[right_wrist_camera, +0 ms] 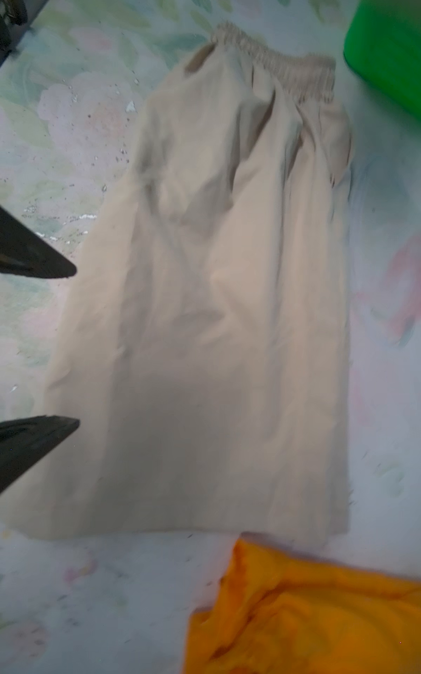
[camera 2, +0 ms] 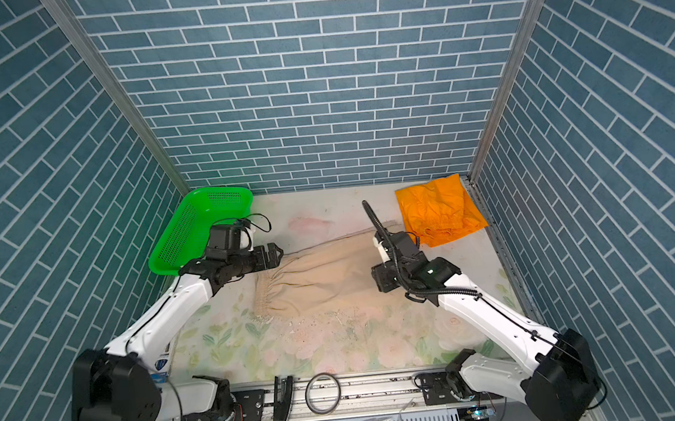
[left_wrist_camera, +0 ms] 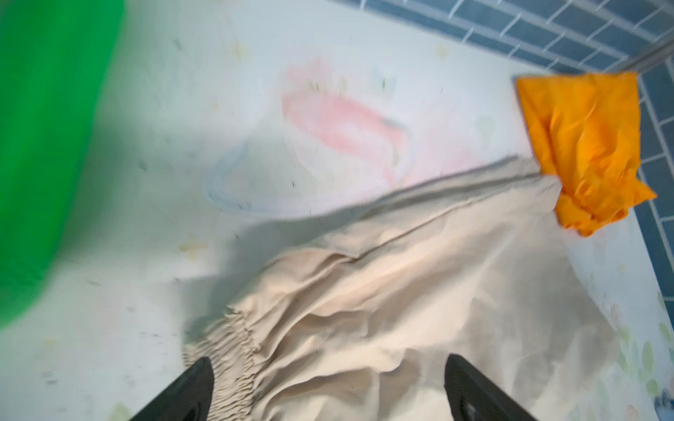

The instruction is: Fold and stack the shorts

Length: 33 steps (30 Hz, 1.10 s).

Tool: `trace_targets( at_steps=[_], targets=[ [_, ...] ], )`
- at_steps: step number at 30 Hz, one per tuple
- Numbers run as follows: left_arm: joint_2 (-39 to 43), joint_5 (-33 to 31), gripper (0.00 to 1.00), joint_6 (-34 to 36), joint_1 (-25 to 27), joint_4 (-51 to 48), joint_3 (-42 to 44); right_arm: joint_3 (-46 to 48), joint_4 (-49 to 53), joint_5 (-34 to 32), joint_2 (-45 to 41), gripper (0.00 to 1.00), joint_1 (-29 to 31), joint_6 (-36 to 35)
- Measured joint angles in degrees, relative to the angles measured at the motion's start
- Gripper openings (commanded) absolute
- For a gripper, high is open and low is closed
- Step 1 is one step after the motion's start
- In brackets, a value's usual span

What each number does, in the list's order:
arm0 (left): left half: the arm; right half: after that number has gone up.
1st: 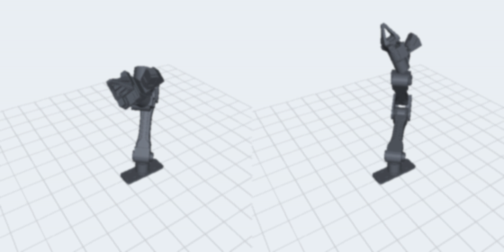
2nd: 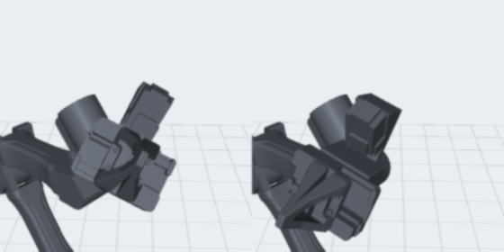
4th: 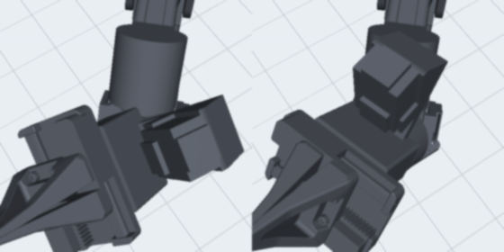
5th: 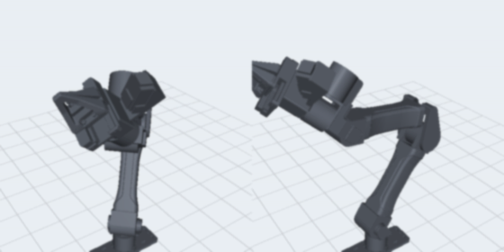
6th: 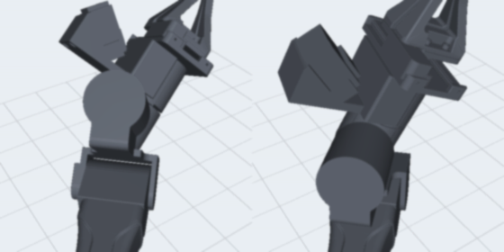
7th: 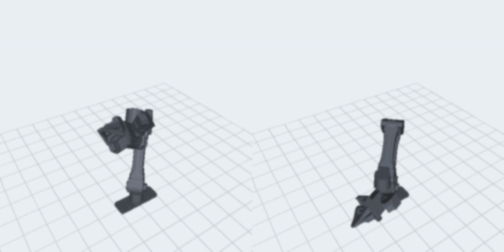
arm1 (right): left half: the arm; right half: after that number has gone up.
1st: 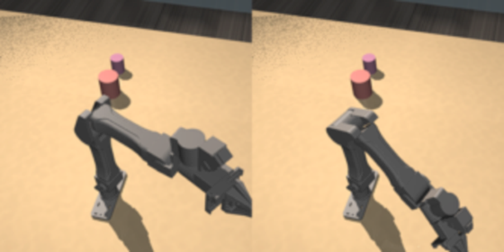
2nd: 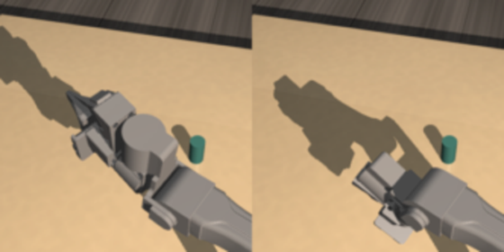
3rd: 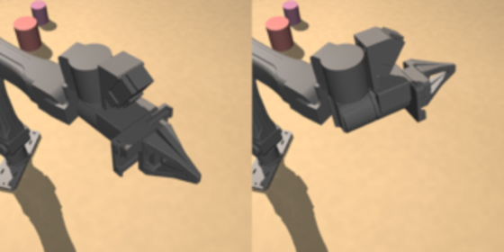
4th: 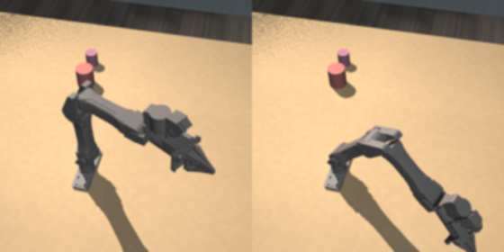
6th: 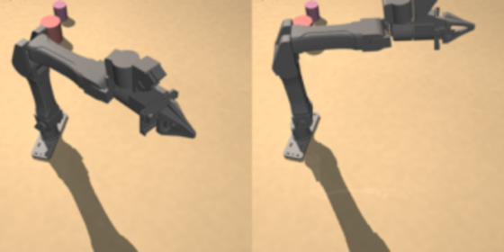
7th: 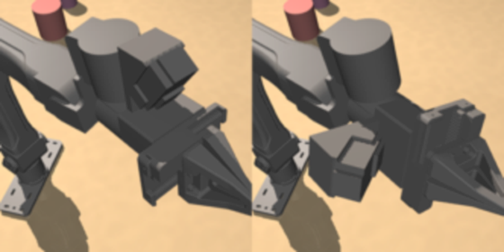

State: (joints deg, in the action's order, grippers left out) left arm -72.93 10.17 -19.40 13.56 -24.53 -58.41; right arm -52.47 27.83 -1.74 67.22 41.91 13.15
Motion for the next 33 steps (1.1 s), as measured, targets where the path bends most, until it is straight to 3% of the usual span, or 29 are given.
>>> trace_targets(
  at_steps=[4, 8, 12, 17, 23, 33],
  targets=[
    [7.4, -2.4, 1.0, 1.7, -5.6, -7.7, -6.5, -6.0, -7.5, -0.7, 10.0, 0.61, 10.7, -6.6],
    [12.5, -2.2, 1.0, 2.7, -14.3, -13.9, -5.6, -14.1, -12.5, -1.5, 22.4, 0.62, 19.0, -12.7],
    [15.7, -0.4, 1.0, 4.0, -19.1, -19.0, -3.8, -21.2, -14.5, -1.6, 32.1, 0.64, 24.3, -17.4],
    [18.5, 4.7, 1.0, 5.4, -23.1, -22.0, -1.4, -27.7, -15.0, -1.7, 40.2, 0.65, 27.9, -21.5],
    [22.6, 3.8, 1.0, 5.7, -26.7, -22.3, 4.2, -33.9, -14.9, -3.0, 46.9, 0.67, 30.4, -25.7],
    [21.2, 8.3, 1.0, 4.9, -36.2, -20.7, 6.0, -38.5, -13.7, -5.1, 53.7, 0.71, 31.7, -31.0]
  ],
)
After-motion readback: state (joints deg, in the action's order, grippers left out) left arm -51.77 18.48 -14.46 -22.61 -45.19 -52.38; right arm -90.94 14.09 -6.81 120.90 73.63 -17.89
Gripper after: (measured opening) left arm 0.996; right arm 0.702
